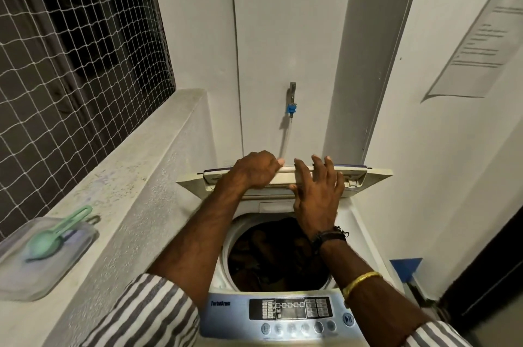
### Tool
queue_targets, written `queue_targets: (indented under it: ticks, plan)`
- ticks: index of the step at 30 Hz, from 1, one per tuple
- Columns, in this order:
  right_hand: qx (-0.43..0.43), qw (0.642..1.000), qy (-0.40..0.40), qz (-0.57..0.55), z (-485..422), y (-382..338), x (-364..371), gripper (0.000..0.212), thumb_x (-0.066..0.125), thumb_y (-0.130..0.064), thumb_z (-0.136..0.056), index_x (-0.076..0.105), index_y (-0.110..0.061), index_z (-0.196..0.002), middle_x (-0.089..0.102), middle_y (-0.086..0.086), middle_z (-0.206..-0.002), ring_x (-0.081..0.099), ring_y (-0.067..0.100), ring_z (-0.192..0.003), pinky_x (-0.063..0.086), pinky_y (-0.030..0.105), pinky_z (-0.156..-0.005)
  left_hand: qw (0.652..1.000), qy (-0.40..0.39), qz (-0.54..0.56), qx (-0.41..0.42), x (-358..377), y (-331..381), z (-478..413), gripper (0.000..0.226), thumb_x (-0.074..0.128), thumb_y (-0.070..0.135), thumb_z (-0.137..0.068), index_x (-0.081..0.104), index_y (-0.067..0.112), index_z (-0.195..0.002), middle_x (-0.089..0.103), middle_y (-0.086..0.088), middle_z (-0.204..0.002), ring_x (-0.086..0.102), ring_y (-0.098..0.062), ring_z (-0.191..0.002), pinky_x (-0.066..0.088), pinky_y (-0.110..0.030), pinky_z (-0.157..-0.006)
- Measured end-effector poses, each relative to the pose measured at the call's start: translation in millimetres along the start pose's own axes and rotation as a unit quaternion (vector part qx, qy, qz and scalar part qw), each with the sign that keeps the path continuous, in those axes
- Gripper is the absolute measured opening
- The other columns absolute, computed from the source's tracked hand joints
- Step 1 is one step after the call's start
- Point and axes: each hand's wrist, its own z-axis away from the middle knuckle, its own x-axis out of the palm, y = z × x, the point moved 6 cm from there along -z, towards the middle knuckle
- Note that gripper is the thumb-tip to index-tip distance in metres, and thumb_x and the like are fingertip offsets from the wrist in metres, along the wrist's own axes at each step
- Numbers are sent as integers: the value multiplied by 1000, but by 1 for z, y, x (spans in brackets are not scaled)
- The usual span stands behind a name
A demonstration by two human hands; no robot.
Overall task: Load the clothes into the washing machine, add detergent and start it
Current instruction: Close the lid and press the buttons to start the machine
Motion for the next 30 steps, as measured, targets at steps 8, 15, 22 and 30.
queue_targets:
  ticks: [8, 15, 22, 30]
  plan:
    - [-14, 1000, -7, -4, 30, 8, -3, 61, 70, -43, -85, 49, -34, -142, 43, 5, -150, 31, 31, -144, 26, 57, -110, 998, -45, 53, 2, 15, -2, 13, 39, 53, 42, -97, 74, 11, -100, 71, -10, -95, 64, -26, -91, 51, -42, -85]
    - [-41, 997, -25, -64, 35, 7, -15, 51, 54, -56, -84, 62, -33, -129, 59, -7, -133, 45, 21, -129, 26, 47, -102, 993, -76, 88, -5, 31, -3, 24, 36, 58, 38, -96, 71, 5, -89, 66, -11, -84, 58, -21, -80, 47, -38, -78]
    - [-64, 994, -73, -50, 49, -11, -18, 32, 40, -40, -90, 70, -29, -94, 67, -8, -93, 56, 16, -96, 32, 43, -96, 989, -108, 103, 7, 57, -3, 43, 24, 65, 32, -93, 72, 9, -88, 70, -2, -84, 55, -12, -76, 46, -31, -72]
    - [-57, 988, -119, -85, 89, 1, -3, 31, 44, -37, -85, 73, -25, -85, 62, -5, -83, 54, 16, -84, 33, 36, -82, 979, -178, 95, -14, 101, -15, 64, 21, 72, 40, -86, 70, 23, -72, 67, 5, -76, 59, -14, -77, 52, -39, -83]
